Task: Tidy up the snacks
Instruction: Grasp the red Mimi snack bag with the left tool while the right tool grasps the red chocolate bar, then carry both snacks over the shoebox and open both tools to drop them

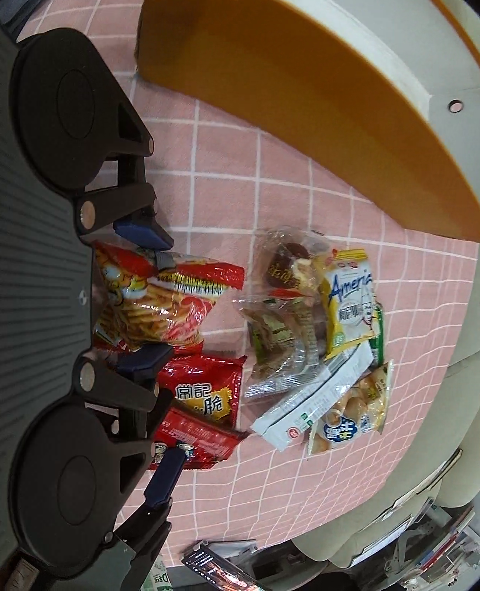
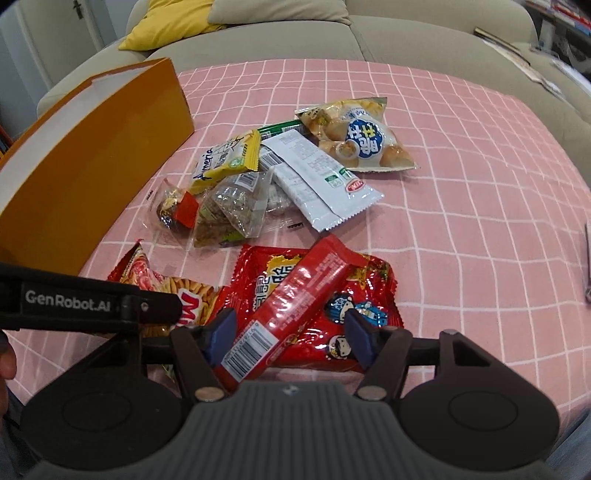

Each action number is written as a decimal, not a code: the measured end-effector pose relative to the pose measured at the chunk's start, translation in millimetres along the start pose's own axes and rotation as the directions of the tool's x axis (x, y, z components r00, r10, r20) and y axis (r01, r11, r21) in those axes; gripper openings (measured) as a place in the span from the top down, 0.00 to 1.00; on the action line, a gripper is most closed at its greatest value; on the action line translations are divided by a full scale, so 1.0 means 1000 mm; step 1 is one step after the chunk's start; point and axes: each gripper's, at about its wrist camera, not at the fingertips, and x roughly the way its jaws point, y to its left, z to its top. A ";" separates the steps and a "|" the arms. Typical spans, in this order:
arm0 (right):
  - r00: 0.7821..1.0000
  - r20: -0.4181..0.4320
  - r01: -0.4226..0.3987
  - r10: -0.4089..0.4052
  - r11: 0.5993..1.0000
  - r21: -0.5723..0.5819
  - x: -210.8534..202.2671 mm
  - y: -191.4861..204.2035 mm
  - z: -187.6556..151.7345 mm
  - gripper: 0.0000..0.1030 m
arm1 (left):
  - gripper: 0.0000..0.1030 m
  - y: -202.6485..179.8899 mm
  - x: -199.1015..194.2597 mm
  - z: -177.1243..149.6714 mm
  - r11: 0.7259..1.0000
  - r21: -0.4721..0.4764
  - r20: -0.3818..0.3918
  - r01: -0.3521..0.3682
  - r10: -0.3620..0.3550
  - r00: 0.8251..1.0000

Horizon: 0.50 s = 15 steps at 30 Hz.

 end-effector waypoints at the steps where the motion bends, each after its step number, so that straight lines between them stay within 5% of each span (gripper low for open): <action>1: 1.000 0.002 0.011 -0.011 1.000 -0.016 0.000 0.002 0.000 0.48 | 0.33 -0.001 0.001 0.000 1.000 -0.002 -0.003 0.000 0.000 1.000; 8: 0.998 0.021 0.064 -0.063 0.995 -0.072 0.000 0.003 0.000 0.78 | 0.48 -0.006 0.003 -0.001 1.000 -0.007 -0.013 0.008 -0.008 1.000; 15: 0.999 0.023 0.035 -0.033 0.998 -0.049 -0.001 -0.004 0.001 0.79 | 0.59 -0.007 -0.005 -0.003 1.000 -0.001 0.010 -0.014 0.014 1.000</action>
